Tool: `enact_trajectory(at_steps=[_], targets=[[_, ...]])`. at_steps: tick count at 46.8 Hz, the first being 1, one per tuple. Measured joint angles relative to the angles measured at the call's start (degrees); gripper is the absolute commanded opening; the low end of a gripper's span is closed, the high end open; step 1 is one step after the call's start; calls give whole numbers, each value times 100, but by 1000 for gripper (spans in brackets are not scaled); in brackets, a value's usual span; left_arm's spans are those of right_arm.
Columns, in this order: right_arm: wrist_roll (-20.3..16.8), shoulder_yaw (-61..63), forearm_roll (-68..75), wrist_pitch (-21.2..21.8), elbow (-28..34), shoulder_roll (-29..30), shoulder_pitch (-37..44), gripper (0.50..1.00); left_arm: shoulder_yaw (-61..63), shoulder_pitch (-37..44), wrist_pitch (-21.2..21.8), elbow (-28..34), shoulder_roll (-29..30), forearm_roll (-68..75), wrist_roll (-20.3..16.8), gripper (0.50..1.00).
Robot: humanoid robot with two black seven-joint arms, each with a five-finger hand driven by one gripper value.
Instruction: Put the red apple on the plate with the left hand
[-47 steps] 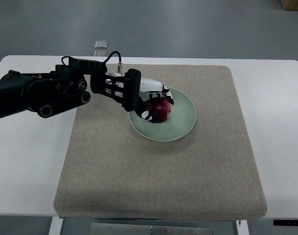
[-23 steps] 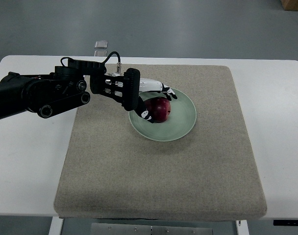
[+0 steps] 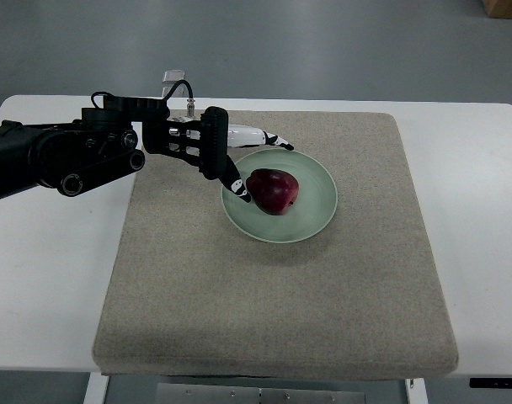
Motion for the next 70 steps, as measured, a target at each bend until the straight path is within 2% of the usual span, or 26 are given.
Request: enact_trajectory(at_steps=[15,26,40,49,55,62,70], targets=[[0,0,0,0,0,0,0,964,-28,22,40,481,106,-22,-4,994],[0,0,0,0,0,0,-1,964,-388,149,661,829,91,-562,-4,994],[1,0,0,0,0,0,-1,964,-582,336,1072,1246,12,-2947,125,992],[1,0,0,0,0,0,1,964,-578,394,1445,1538,-127,-4715,554,992],[1,0,0,0,0,0,0,964,-686,402,1729,1675,-235,-5634,604,994],[0,0,0,-1,0,0,-1,964,-1305,719,1494,1928,-340,-6128,572,994],[0,0,0,0,0,0,-1,964,-2156,1048,573,2230,-402,-6144,422,994]])
